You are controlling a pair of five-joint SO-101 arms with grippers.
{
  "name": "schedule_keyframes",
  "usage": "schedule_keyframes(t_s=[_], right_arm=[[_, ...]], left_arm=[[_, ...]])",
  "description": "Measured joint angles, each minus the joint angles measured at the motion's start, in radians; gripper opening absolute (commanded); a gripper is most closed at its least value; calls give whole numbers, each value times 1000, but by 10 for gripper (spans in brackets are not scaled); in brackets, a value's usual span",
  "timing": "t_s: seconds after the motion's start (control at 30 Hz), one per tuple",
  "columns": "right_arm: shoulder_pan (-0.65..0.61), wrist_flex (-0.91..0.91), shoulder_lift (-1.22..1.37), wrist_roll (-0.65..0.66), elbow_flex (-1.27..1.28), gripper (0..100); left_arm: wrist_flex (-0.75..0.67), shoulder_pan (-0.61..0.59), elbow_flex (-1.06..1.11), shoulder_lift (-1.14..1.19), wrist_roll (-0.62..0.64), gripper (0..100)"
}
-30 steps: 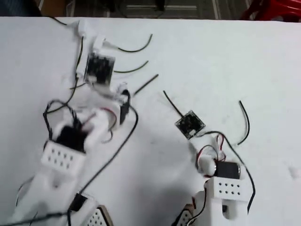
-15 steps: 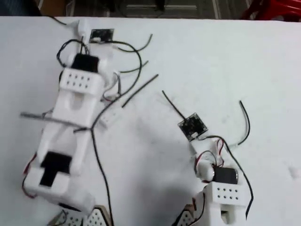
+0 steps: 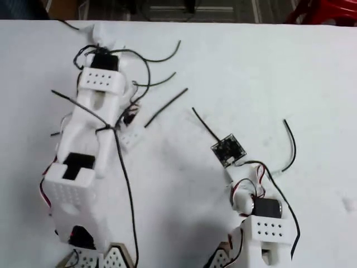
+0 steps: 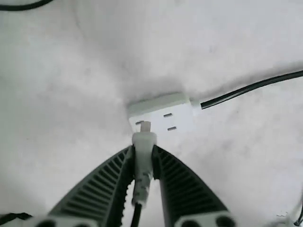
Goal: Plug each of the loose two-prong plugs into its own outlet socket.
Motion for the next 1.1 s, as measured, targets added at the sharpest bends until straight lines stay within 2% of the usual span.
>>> schedule_keyframes(t_s=[0.13,0.3,0.53,0.93,1.1], right_arm=[[0,0,-2,0,5,19],[0,0,-2,0,5,19],[0,0,-2,0,5,19],[0,0,-2,0,5,19],[0,0,-2,0,5,19]], left_arm=[[11,64,-35,0,95,25],[11,118,-43,0,123,26],[34,106,-11,0,106,25],[38,71,46,0,256,25],[8,18,52,0,310,24]])
